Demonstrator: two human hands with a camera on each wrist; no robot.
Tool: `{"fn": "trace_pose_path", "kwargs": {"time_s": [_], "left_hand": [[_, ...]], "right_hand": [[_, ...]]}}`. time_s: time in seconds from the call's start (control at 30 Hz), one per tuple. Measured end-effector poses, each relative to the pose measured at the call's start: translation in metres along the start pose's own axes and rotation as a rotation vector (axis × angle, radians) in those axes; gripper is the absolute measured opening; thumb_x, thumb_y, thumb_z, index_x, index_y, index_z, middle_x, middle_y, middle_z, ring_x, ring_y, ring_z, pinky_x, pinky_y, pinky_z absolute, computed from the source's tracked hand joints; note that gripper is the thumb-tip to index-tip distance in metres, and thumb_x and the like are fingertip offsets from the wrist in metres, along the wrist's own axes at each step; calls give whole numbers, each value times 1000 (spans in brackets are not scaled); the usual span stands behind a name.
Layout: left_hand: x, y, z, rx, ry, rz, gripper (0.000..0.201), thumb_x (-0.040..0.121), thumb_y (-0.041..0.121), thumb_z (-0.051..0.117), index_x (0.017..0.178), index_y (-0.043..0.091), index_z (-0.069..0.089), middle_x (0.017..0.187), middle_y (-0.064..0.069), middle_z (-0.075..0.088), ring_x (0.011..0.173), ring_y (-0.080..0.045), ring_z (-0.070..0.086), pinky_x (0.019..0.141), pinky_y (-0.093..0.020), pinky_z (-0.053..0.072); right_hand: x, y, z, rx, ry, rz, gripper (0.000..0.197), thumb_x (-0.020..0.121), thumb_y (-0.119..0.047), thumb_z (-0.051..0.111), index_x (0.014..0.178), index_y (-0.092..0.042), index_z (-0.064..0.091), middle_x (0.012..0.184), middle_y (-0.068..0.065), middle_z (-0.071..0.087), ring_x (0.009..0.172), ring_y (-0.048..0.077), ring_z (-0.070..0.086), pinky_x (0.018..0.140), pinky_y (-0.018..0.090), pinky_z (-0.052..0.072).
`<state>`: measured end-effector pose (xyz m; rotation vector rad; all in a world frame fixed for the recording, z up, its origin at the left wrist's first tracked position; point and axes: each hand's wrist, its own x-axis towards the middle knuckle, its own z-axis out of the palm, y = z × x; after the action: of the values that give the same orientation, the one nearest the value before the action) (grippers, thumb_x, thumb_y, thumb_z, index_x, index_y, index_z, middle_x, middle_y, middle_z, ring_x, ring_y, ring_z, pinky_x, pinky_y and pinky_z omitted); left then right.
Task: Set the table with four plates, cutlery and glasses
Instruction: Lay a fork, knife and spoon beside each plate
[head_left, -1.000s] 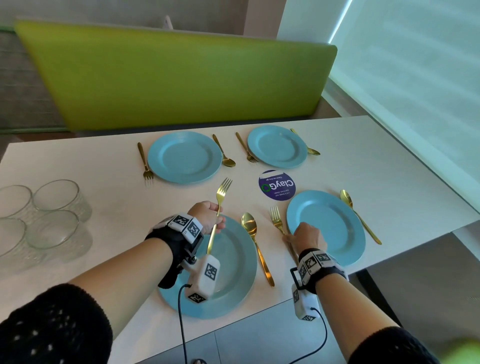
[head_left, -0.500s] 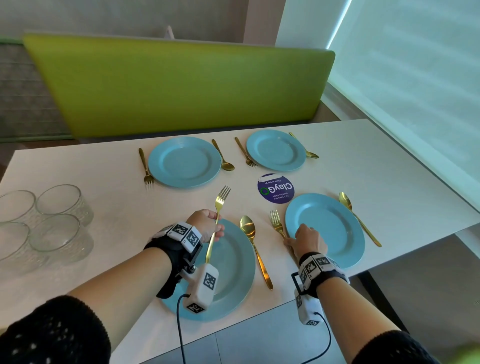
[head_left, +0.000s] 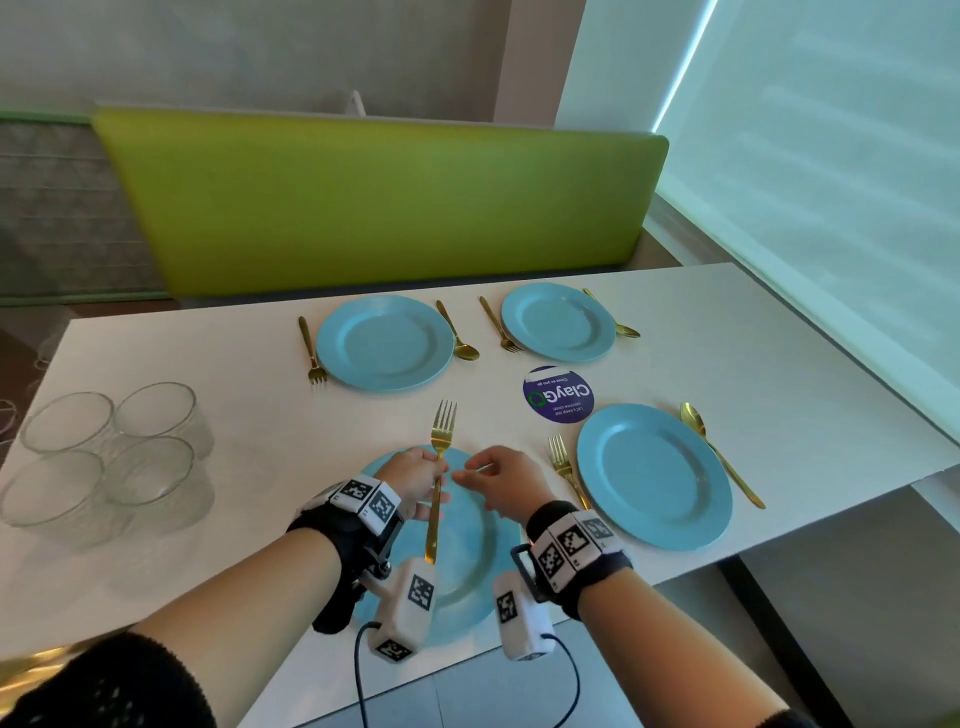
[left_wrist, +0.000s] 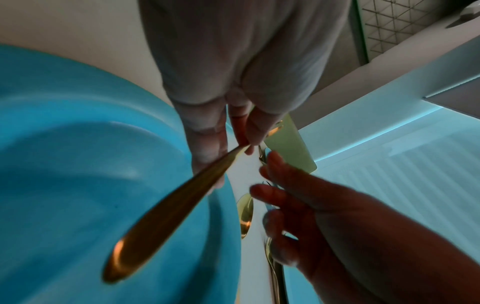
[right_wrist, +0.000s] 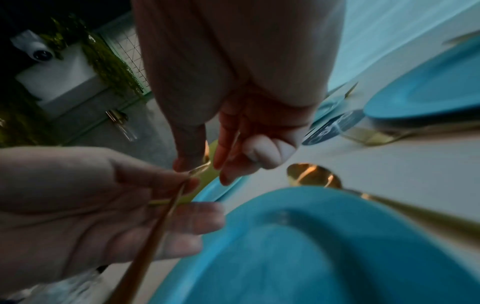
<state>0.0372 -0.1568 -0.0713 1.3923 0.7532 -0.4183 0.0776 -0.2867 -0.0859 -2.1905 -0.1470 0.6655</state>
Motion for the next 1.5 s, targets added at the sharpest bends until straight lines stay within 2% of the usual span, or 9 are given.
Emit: {"fn": "trace_pose_path", "kwargs": {"time_s": [0.23,0.43,0.7,0.9,1.1,1.17,1.23,1.33,1.5], "left_hand": [[-17,-13,-30,-40,-61,15,9,99,13,38,91,12,42,78,-8,52,63,-21,56,60,-34,53],[-39,-23,-70,-105,-117,45,13,98,9,37,86,12,40,75,-11,49,58,-24,55,56,-32,55],[-64,-45,-156,13,-59,61,15,95,10,44,82,12,50,78,-6,50,64,-20,57,63,-30,50],[-75,-51,-213,28,63,99,16,96,10,42,81,11,47,71,-5,49,54,-15,48,38,-16,44],[-77,-58,-238,100,73,77,8,97,9,39,92,9,45,67,-5,47,51,-15,43,31,-11,37],[-75,-61,-240,130,67,69,8,97,9,41,90,10,45,67,-5,49,51,-15,44,32,-12,38],[-75,-61,-241,156,61,63,10,96,10,43,86,10,46,68,-5,51,51,-15,46,35,-14,39],[-76,-60,-238,186,50,74,12,96,10,45,85,11,48,70,-4,52,52,-14,48,42,-18,42],[-77,-58,-233,194,32,84,10,95,6,44,88,11,50,71,-4,53,53,-14,49,41,-18,42]], "right_hand": [[-15,-19,43,194,-48,28,13,82,-23,71,83,-17,60,65,-1,62,47,8,53,40,18,39],[-37,-47,83,260,-17,25,19,82,-17,71,68,-16,59,55,-1,57,38,2,50,37,15,35],[-65,-74,153,84,54,116,18,82,-18,70,66,-19,62,66,-4,63,47,8,48,41,17,38],[-75,-76,195,-42,102,267,28,81,-20,71,58,-20,56,57,-4,55,45,7,44,33,12,33],[-72,-72,219,-160,110,318,25,83,-22,68,61,-19,58,82,4,67,62,12,53,61,23,48],[-71,-74,222,-192,131,326,12,84,-23,68,76,-14,69,96,8,71,78,17,59,77,27,51],[-70,-74,224,-243,150,333,21,85,-24,66,97,-9,72,107,8,71,96,20,64,88,27,50],[-72,-73,228,-292,193,343,28,87,-27,63,105,-7,71,112,9,70,107,24,63,93,30,51],[-68,-68,231,-332,230,392,25,83,-26,65,100,-9,72,105,9,71,101,25,65,87,31,54]]}}
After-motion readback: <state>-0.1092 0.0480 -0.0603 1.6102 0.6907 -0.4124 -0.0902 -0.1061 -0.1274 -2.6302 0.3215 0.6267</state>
